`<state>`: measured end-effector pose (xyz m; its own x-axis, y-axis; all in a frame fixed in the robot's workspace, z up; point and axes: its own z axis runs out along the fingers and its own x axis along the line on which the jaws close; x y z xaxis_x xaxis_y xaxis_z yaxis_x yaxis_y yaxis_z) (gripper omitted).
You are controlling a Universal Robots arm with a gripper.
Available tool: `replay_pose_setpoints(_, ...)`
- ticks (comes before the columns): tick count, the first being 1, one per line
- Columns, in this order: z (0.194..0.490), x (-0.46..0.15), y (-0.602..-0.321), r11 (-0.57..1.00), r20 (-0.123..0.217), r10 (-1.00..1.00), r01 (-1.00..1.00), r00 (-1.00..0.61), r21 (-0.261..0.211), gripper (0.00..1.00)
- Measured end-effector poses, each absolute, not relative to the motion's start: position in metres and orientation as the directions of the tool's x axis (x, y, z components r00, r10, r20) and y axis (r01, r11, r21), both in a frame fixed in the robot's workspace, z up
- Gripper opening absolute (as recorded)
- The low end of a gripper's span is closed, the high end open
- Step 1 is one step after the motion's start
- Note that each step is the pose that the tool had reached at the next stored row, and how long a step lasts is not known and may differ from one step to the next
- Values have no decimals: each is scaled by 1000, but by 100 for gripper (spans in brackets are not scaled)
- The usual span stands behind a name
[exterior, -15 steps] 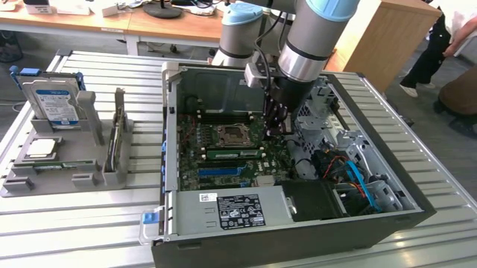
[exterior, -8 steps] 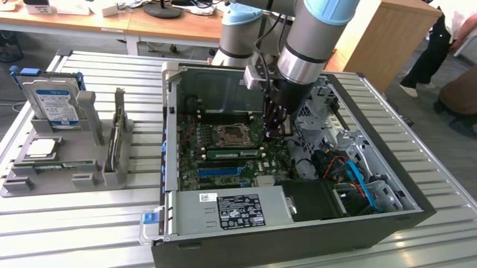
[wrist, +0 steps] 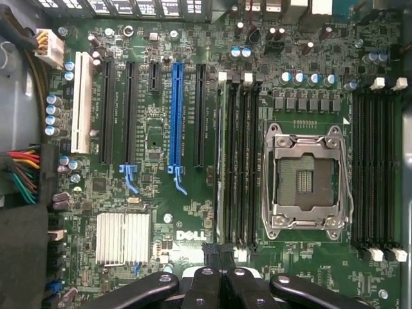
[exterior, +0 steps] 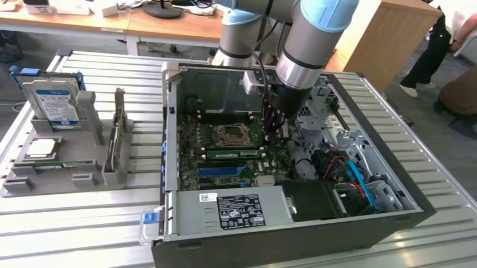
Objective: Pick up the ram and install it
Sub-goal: 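Press down the ram until it locks into place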
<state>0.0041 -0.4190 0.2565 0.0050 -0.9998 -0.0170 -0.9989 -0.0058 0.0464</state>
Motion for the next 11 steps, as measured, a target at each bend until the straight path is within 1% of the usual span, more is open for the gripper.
replay_pose_setpoints(11,250,4,-419,-6,-17,-1000,-999,5,46,11)
